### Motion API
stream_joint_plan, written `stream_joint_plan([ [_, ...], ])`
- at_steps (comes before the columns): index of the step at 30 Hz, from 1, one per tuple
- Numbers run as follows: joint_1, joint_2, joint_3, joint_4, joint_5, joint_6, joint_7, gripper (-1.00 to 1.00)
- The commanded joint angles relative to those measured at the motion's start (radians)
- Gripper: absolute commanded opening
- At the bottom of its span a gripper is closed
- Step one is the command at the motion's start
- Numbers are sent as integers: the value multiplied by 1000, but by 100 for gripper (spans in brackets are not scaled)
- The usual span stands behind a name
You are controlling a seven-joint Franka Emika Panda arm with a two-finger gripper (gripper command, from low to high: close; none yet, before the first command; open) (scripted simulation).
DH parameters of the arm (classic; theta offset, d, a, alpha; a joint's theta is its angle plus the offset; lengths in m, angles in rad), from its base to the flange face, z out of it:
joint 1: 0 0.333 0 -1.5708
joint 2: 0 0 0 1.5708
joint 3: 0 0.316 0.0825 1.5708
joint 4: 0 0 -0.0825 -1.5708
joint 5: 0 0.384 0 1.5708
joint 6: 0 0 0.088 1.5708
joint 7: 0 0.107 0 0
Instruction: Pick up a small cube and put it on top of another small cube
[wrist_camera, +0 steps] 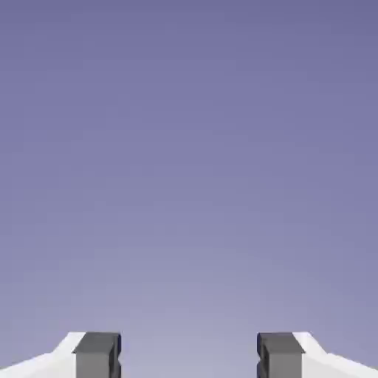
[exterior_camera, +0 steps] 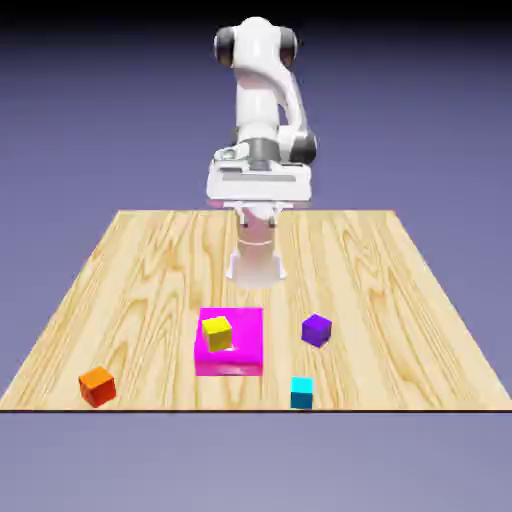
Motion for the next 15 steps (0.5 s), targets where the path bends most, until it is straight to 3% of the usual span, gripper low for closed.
stream_joint_plan([
  [1, 3, 36, 18, 19, -14, -42, 2, 0],
  [15, 44, 544, 271, 284, -206, -635, 27, 0],
])
